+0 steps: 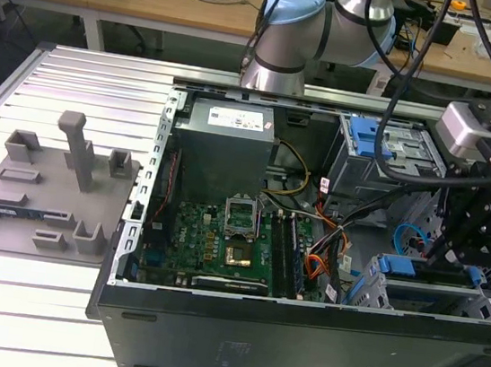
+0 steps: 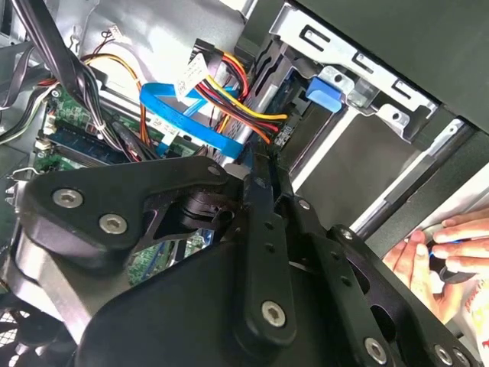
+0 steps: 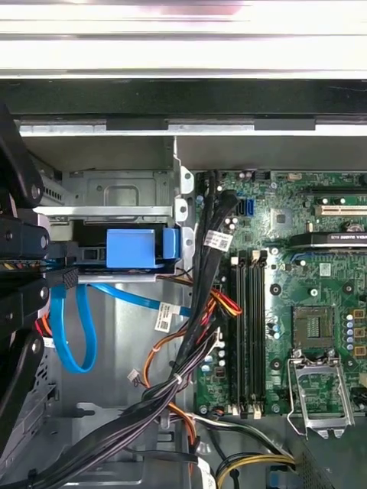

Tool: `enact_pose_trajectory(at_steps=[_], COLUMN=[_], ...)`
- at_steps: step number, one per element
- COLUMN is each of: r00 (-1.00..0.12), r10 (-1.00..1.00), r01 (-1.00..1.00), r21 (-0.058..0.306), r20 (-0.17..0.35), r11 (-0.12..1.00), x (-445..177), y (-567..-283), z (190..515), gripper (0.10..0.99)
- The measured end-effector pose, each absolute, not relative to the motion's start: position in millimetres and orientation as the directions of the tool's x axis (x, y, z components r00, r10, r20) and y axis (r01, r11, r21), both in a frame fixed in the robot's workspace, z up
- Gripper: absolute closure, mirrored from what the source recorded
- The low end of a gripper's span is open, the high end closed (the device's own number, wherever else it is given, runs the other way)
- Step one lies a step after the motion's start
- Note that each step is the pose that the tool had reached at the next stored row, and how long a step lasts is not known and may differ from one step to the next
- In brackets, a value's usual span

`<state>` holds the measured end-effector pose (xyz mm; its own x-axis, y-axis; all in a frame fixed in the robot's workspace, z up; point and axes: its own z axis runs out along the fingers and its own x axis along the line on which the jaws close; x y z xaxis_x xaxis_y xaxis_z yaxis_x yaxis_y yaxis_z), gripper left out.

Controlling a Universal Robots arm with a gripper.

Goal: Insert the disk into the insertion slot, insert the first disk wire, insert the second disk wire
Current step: 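Insert the second disk wire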

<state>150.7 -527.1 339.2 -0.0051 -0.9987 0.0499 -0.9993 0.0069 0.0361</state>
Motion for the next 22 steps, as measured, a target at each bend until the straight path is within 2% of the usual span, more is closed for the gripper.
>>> enact_pose_trajectory(at_steps=[3,6,11,16,17,19,20,22], r00=[-0.005,-0.005,-0.005,-0.005,-0.005,-0.005,-0.005,-0.005], r10=[-0.999,-0.999,-0.999,-0.999,-0.999,-0.999,-0.999,-0.999], r01=[-0.999,-0.999,-0.999,-0.999,-0.999,-0.999,-0.999,-0.999], r21=[0.036,0.036,0.036,0.036,0.036,0.036,0.036,0.036], r20=[0.050,0.050,0.050,0.051,0.051,0.052,0.052,0.052], r11=[0.007,0.007,0.007,0.007,0.007,0.007,0.007,0.007], x=[149,149,149,149,149,149,149,149], y=[-527,-527,-527,-526,-526,-526,-526,-526], z=[339,348,375,380,380,380,380,380], gripper=[0.925,0.725,0.725,0.725,0.741,0.871,0.871,0.980])
